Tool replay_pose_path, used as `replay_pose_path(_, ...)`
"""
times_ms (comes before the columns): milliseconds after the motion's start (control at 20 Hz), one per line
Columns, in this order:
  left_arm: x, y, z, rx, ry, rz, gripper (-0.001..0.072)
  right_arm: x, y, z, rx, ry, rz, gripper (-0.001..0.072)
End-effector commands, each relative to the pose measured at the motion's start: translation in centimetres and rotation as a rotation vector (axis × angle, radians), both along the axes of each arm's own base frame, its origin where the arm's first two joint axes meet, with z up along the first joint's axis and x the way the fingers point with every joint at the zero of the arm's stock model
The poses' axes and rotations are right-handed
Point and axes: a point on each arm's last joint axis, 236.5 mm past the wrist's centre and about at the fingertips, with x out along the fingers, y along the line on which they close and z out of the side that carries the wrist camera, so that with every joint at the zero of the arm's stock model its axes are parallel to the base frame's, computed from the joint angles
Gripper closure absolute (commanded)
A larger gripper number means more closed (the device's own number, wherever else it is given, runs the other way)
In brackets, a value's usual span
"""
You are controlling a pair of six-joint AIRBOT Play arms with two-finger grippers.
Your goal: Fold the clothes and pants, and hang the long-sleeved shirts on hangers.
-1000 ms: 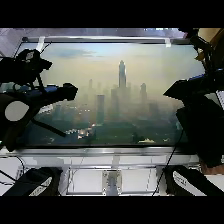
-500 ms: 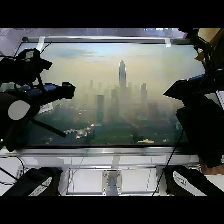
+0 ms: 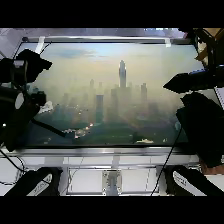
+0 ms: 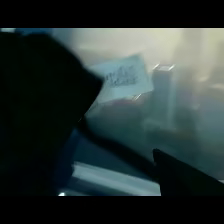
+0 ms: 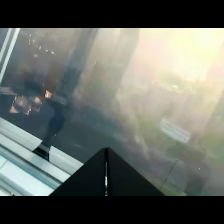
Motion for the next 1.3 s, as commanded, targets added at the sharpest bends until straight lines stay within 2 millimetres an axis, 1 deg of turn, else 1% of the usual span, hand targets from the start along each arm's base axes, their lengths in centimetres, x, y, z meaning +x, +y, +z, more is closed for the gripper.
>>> replay_pose_path(0, -7.6, 7.1, -5.2, 0.059, 0.354, 0.234, -0.0003, 1.4, 0.0, 0.7, 0.015, -0.054, -0.026, 0.0694)
replay_pose_path(100, -9.7, 8.6, -7.9, 0.042, 0.445, 0.298, -0.0004, 1.8, 0.0, 0.5, 0.016, -0.053, -0.030, 0.0694)
replay_pose_path(200, -11.0, 9.5, -9.8, 0.027, 0.517, 0.336, -0.0004, 2.1, 0.0, 0.1, 0.014, -0.040, -0.030, 0.0694)
replay_pose_path(350, -11.3, 10.5, -11.9, 0.012, 0.565, 0.353, -0.0004, 2.6, -0.1, -0.8, 0.008, -0.019, -0.032, 0.0694)
replay_pose_path(450, -11.4, 10.8, -13.2, 0.011, 0.630, 0.307, -0.0004, 3.2, -0.2, -1.5, 0.007, 0.000, -0.033, 0.0694)
replay_pose_path(500, -11.3, 11.2, -13.7, 0.029, 0.658, 0.276, -0.0004, 3.4, -0.1, -1.9, 0.008, 0.010, -0.034, 0.0694)
replay_pose_path(600, -10.7, 12.8, -14.1, 0.101, 0.678, 0.243, -0.0003, 4.0, -0.1, -2.7, 0.008, 0.032, -0.036, 0.0694)
replay_pose_path(800, -8.8, 15.9, -13.6, 0.255, 0.660, 0.171, -0.0003, 4.6, -0.1, -4.0, 0.007, 0.069, -0.035, 0.0694)
replay_pose_path(850, -8.1, 16.3, -13.6, 0.279, 0.644, 0.149, -0.0002, 4.7, -0.1, -4.2, 0.007, 0.074, -0.035, 0.0694)
replay_pose_path(950, -6.5, 16.5, -14.5, 0.279, 0.598, 0.106, 0.0007, 4.9, -0.1, -4.5, 0.008, 0.079, -0.037, 0.0694)
replay_pose_path(1050, -6.5, 16.5, -15.7, 0.271, 0.624, 0.092, 0.0009, 5.0, -0.1, -4.5, 0.008, 0.080, -0.037, 0.0694)
replay_pose_path(1100, -6.7, 16.4, -16.3, 0.267, 0.646, 0.090, 0.0033, 5.0, -0.1, -4.5, 0.008, 0.080, -0.037, 0.0694)
replay_pose_path(1150, -7.1, 16.4, -16.8, 0.263, 0.673, 0.091, 0.0190, 5.0, -0.1, -4.5, 0.008, 0.080, -0.037, 0.0694)
replay_pose_path(1200, -7.5, 16.4, -17.1, 0.260, 0.696, 0.096, 0.0308, 5.0, -0.1, -4.5, 0.008, 0.081, -0.037, 0.0694)
replay_pose_path(1250, -7.8, 16.4, -17.3, 0.258, 0.712, 0.100, 0.0503, 4.9, -0.1, -4.5, 0.008, 0.081, -0.036, 0.0694)
